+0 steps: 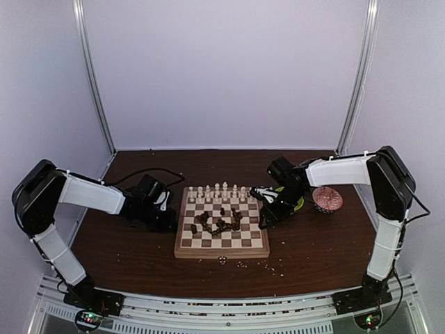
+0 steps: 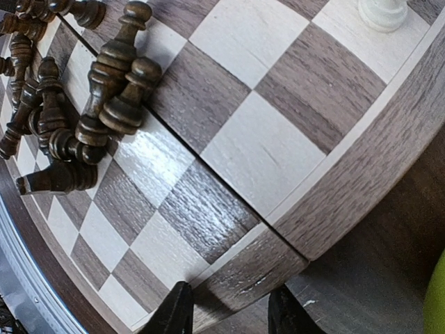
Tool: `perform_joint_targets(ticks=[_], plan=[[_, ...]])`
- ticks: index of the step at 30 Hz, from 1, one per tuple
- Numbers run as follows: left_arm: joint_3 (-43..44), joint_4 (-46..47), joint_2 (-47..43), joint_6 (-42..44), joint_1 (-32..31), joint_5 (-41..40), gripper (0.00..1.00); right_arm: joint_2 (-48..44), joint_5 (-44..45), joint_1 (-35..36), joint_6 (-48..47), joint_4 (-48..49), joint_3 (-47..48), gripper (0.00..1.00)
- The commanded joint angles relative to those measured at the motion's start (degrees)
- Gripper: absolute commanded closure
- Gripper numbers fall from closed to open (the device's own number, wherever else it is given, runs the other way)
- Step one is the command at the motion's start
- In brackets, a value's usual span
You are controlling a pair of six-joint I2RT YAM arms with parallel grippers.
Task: Set up the chess pieces on the board
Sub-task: Move the chessboard to the center of the board.
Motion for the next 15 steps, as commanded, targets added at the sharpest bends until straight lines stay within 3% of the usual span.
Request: perform_joint_targets(ticks=[1, 9, 15], plan=[[-4.4, 0.9, 0.4, -2.3, -5.9, 9.0, 1.00, -0.3, -6.9, 4.9, -2.3, 2.7, -1.5, 0.63], [-8.0, 1.5, -1.8, -3.5, -6.0, 3.9, 1.00, 0.0, -5.4, 4.9, -3.3, 1.5, -1.0, 0.61], [-6.3, -8.1, -7.2, -2.1, -6.0, -4.8, 0.93, -3.6, -1.6, 2.7, -8.3, -3.8, 0.0, 0.59]])
